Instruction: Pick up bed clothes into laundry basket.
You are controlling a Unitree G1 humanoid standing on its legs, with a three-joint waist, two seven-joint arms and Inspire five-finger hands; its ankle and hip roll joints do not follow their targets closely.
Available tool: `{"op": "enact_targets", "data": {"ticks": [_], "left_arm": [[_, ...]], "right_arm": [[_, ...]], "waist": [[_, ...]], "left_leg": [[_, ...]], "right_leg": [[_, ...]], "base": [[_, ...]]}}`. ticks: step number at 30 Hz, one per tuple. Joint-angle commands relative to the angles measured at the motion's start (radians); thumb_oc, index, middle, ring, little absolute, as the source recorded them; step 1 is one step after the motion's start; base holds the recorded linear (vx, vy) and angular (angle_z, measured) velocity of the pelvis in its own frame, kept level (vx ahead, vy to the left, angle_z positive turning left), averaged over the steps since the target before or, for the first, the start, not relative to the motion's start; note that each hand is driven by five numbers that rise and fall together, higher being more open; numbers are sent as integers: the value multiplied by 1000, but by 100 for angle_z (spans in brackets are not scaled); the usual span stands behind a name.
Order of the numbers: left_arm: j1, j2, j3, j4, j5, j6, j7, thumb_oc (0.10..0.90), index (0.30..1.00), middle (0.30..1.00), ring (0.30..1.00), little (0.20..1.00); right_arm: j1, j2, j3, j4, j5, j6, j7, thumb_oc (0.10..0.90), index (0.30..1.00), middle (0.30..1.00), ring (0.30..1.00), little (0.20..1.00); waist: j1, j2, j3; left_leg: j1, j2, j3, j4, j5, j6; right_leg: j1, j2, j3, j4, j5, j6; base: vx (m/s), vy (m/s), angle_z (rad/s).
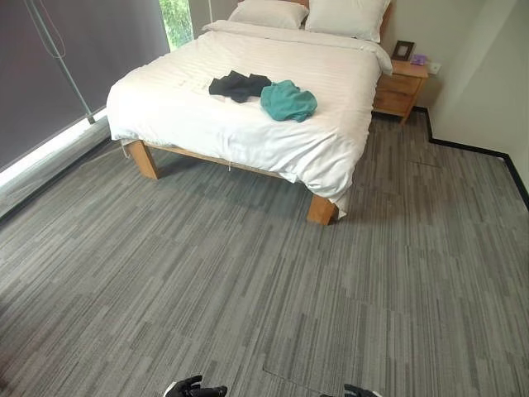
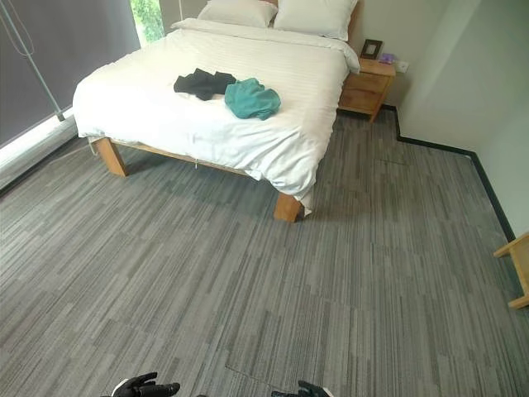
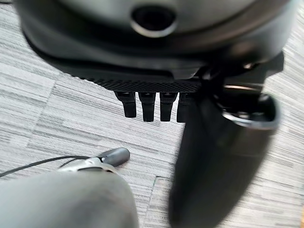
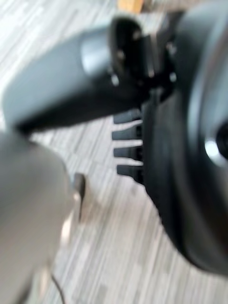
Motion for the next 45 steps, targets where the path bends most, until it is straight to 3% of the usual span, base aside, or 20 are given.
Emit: {"op": "enact_targets", "data": {"ticks": [1,4,8,13,17,26,30,37,45], "left_arm": [[-68,-36,14,4,2,-42,2,800,900,900,900,900],[-77,-29,2,-21,-3,-54,7,800,900,900,900,900],[-94,10,63,-167,-162,-93,44,800,900,900,900,900],[-93,27,132,-536,-425,-134,109,800,900,900,900,900],[-75,52,130,-837,-379,-159,147,800,900,900,900,900],[-39,18,159,-955,-405,-203,146,800,900,900,900,900],[2,17,193,-979,-388,-215,165,800,900,900,900,900],[47,78,247,-1041,-243,-212,169,800,900,900,900,900],[18,74,207,-1062,-250,-218,143,800,900,900,900,900]], "right_arm": [[-4,-7,16,27,20,-11,10,800,900,900,900,900],[-17,-20,-11,3,83,-25,5,800,900,900,900,900],[-29,-64,-130,-220,265,-83,-48,800,900,900,900,900],[-24,-122,-224,-579,303,-120,-125,800,900,900,900,900],[-12,-130,-246,-845,267,-165,-130,800,900,900,900,900],[36,-113,-206,-946,129,-178,-124,800,900,900,900,900],[91,-82,-240,-994,144,-199,-138,800,900,900,900,900],[121,-126,-278,-1050,141,-205,-88,800,900,900,900,900],[112,-123,-257,-1091,143,-207,-69,800,900,900,900,900]], "waist": [[-12,-17,9],[-17,-16,3],[-25,-12,7],[-22,-9,10],[-19,-11,9],[-18,-14,20],[-21,-15,29],[-15,-19,38],[-16,-26,39]], "left_leg": [[45,34,-4,-29,-56,-88],[52,35,2,-29,-61,-88],[56,38,9,-29,-60,-90],[63,41,10,-29,-59,-92],[66,42,2,-29,-56,-91],[63,46,-6,-29,-54,-91],[50,43,-8,-29,-53,-90],[39,41,-3,-29,-54,-92],[31,40,-3,-29,-54,-91]], "right_leg": [[36,-72,58,-123,126,121],[42,-73,60,-125,124,122],[41,-71,67,-122,123,125],[49,-71,63,-130,129,129],[61,-73,54,-140,131,129],[57,-74,53,-130,124,126],[46,-74,53,-134,126,126],[46,-74,56,-160,137,132],[41,-75,59,-166,143,137]], "base": [[30,13,-4],[46,15,-9],[11,11,-4],[7,5,-5],[0,0,0],[12,-3,2],[0,0,0],[9,5,-1],[0,0,0]]}}
